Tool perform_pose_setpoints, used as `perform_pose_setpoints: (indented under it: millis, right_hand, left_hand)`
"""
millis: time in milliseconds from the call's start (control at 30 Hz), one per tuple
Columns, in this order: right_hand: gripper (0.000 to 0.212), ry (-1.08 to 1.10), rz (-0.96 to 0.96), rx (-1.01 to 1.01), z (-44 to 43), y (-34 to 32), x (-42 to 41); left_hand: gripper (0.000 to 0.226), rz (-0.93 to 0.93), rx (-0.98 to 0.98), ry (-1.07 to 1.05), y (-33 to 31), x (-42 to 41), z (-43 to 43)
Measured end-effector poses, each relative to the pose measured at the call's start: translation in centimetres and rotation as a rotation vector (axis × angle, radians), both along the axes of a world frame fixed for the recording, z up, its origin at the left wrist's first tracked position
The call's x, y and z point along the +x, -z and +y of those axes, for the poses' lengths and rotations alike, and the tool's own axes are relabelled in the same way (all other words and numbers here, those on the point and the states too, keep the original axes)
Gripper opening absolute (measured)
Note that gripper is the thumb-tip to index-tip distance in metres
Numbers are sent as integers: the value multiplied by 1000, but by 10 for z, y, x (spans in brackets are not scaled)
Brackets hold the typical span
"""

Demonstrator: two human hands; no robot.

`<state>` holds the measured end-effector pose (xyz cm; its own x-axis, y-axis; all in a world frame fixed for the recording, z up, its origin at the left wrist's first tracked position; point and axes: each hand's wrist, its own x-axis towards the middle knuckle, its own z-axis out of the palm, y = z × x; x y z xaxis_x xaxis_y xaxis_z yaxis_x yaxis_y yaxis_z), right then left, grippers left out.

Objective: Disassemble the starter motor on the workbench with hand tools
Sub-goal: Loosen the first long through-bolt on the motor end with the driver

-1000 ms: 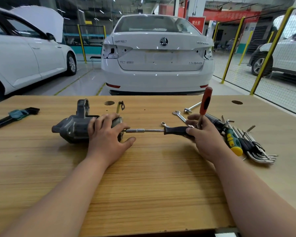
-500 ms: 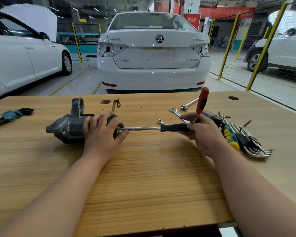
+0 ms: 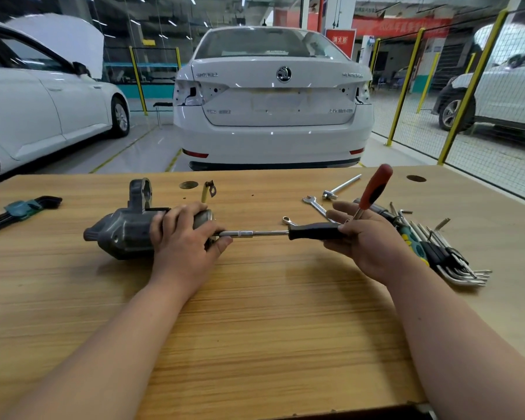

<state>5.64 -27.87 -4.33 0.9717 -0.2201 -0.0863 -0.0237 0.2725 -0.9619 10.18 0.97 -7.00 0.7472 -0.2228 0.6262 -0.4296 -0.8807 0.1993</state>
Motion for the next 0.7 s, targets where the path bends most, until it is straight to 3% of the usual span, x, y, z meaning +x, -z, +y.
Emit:
perform_pose_setpoints:
  millis: [200,533,700]
  right_hand:
    - [18,16,110,-120,4,-7,-3]
    - [24,87,246,-430,15,-5,8]
    - [27,0,263,-520,14,-8,9]
  left_hand:
    - [21,-10,-2,-7,0,1,-1]
    - [24,-16,39,-10,1,0,-2]
    - [26,-5,64,-24,1,2,-1]
